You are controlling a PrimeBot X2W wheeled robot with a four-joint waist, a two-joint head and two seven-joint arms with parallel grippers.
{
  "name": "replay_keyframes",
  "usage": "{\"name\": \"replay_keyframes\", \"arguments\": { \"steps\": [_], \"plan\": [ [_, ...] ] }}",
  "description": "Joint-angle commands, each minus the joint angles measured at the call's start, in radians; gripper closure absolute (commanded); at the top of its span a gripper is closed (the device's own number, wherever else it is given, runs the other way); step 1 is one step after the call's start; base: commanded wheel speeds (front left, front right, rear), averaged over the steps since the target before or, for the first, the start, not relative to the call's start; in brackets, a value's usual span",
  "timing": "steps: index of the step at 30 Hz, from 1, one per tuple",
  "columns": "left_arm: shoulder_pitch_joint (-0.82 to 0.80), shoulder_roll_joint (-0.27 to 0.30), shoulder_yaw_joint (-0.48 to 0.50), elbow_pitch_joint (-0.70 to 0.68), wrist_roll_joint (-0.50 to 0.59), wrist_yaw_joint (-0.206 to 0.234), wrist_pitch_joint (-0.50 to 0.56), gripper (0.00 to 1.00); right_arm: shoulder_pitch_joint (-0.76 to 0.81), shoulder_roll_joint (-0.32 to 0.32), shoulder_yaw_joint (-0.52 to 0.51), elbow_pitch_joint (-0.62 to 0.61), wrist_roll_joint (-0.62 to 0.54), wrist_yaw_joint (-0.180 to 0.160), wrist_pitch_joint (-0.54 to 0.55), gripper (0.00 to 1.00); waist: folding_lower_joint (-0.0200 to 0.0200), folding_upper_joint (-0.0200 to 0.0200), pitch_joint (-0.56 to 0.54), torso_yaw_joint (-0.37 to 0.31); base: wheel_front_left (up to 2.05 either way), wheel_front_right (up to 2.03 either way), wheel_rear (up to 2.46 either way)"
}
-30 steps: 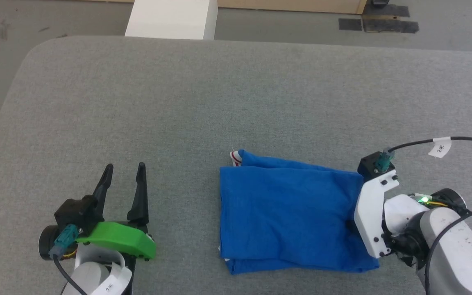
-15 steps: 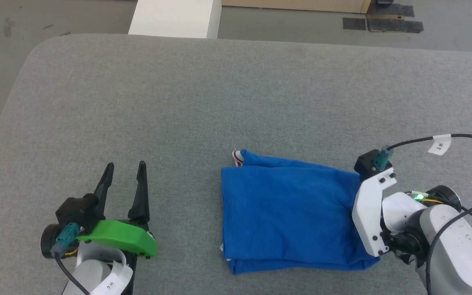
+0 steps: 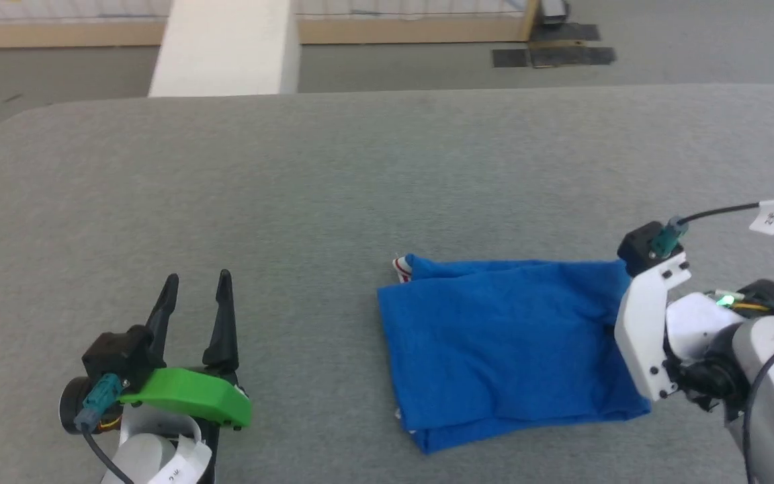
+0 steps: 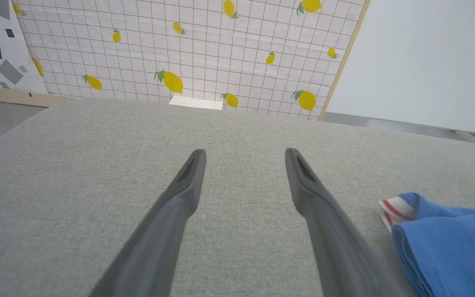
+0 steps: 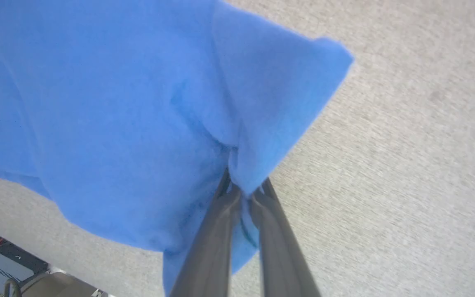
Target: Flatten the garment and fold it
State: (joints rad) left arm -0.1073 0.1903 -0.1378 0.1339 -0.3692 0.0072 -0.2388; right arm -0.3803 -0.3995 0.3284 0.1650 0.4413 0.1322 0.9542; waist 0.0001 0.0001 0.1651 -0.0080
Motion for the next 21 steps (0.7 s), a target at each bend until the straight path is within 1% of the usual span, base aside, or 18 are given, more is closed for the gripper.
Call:
{"name": "replay_keyframes", "arguments": {
  "steps": [1,6,8,12,16,21],
  "plan": [
    [0.004,0.007,0.000,-0.009,-0.009,0.004,0.004,0.00,-0.025,-0.014,-0.004,-0.005,0.008,-0.002,0.002,1.00,-0.0001,-0.0001,0.012,-0.130,0.00,0.00,0.00],
    [-0.016,0.024,-0.003,-0.030,-0.003,0.004,0.020,0.00,-0.057,-0.039,-0.019,0.005,0.013,-0.002,0.003,1.00,-0.0001,-0.0001,0.053,-0.259,0.00,0.00,0.00],
    [-0.026,0.032,-0.003,-0.040,-0.001,0.005,0.029,0.00,-0.069,-0.046,-0.029,0.016,0.015,-0.002,-0.005,1.00,-0.0001,-0.0001,0.071,-0.299,0.00,0.00,0.00],
    [-0.043,0.047,-0.005,-0.064,0.005,0.009,0.047,0.00,-0.090,-0.052,-0.058,0.049,0.014,-0.002,-0.025,1.00,-0.0001,-0.0001,0.112,-0.355,0.00,0.00,0.00],
    [-0.065,0.067,-0.005,-0.100,0.015,0.013,0.068,0.00,-0.110,-0.067,-0.101,0.079,0.001,-0.002,-0.053,1.00,-0.0001,-0.0001,0.171,-0.371,0.00,0.00,0.00],
    [-0.097,0.096,0.010,-0.158,0.025,0.025,0.095,0.00,-0.148,-0.103,-0.178,0.114,-0.028,-0.002,-0.084,1.00,-0.0001,-0.0001,0.261,-0.351,0.00,0.00,0.00]
  ]
}}
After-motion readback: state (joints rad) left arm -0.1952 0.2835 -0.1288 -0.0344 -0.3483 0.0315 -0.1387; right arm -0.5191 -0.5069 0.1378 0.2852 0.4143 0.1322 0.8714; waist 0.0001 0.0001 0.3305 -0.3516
